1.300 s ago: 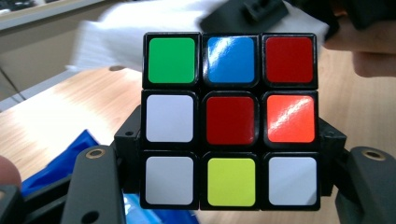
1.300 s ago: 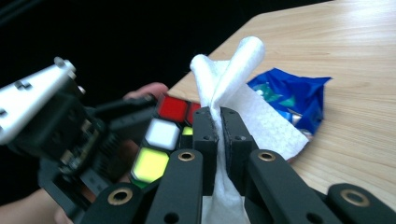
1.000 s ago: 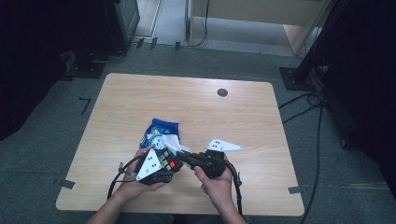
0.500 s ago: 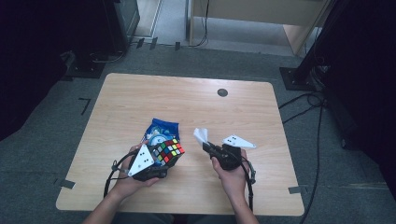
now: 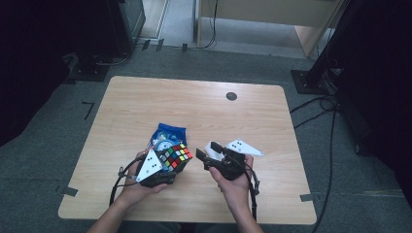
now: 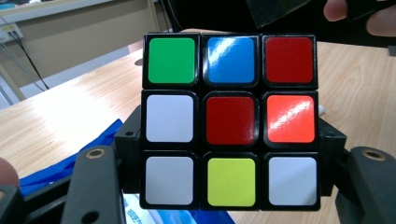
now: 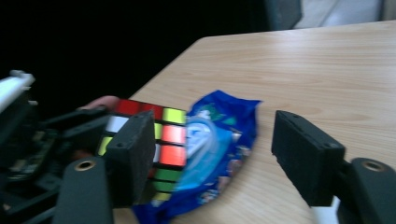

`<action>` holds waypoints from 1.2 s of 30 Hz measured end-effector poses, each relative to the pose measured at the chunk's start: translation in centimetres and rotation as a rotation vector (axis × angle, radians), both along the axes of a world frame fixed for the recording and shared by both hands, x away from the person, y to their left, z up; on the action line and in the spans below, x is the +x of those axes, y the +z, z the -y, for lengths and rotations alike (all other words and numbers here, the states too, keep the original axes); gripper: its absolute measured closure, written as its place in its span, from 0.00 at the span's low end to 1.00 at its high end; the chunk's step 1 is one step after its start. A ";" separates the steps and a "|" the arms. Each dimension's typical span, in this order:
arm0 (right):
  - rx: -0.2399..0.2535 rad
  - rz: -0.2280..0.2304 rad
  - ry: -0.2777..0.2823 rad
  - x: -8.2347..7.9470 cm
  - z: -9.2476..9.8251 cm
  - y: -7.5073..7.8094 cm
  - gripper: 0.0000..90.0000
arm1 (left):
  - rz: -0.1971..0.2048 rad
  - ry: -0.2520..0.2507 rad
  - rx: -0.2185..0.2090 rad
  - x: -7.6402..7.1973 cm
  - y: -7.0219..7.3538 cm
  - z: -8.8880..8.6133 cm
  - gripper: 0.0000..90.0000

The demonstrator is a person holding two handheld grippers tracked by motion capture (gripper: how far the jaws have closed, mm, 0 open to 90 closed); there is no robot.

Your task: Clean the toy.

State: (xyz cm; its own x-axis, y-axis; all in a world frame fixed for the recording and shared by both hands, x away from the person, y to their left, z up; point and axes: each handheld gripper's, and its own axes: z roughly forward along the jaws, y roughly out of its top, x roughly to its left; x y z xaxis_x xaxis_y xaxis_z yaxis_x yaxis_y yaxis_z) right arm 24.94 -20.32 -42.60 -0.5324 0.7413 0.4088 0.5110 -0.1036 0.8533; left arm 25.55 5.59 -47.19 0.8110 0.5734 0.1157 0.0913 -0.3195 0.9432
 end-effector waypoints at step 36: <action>0.152 -0.232 0.135 0.7 -3.3 -1.8 0.38 | 0.028 -0.006 -0.018 -0.8 0.3 1.6 0.37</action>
State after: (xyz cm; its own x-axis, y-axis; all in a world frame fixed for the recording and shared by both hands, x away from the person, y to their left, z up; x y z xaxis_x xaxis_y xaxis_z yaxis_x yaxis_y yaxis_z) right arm 25.61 -17.05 -44.45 -0.5012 0.5911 0.6319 0.7086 -0.1388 0.6918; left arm 24.74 4.00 -46.91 0.8109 0.5710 0.1280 0.0632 -0.3030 0.9509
